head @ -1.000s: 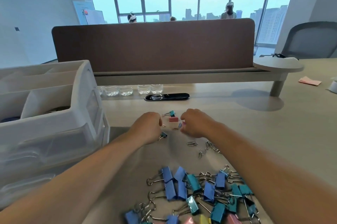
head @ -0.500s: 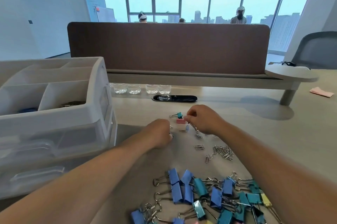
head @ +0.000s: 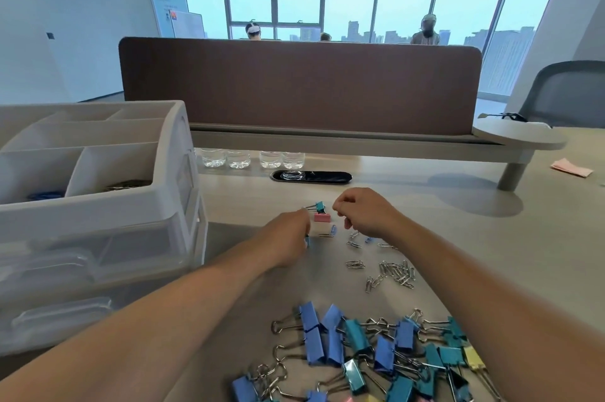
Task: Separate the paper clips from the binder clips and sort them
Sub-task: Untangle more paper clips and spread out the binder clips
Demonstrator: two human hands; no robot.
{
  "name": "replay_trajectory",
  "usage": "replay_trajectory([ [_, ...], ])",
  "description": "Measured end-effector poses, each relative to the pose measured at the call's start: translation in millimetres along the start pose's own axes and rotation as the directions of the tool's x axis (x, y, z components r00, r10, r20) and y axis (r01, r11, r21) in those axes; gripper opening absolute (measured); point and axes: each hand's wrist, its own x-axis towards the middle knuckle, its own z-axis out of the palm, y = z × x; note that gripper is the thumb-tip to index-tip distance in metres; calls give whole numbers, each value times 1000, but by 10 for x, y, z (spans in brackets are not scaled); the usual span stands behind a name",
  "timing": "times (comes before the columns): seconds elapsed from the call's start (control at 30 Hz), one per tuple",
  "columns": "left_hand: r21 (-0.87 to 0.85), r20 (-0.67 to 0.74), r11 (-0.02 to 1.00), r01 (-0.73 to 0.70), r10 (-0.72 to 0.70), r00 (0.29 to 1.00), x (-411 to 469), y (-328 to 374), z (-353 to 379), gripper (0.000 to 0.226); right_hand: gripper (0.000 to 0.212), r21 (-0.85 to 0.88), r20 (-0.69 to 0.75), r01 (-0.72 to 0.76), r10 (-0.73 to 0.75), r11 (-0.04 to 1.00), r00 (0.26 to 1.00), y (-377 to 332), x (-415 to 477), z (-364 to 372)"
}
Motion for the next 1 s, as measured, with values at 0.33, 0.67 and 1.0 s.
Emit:
replay_trajectory([
  [0.33, -38, -124, 997, 70, -74, 990, 240, -1, -64, 19, 39, -325, -28, -47, 40, 945, 999, 8, 356, 196],
  [0.67, -102, -149, 987, 127, -141, 979, 515, -9, -92, 39, 36, -448, 30, -79, 104, 891, 994, -13, 601, 391],
  [1.0, -73, -15, 997, 40, -42, 999, 850, 5, -10, 37, 36, -451, 167, 69, 8, 890, 986, 180, 609, 152],
])
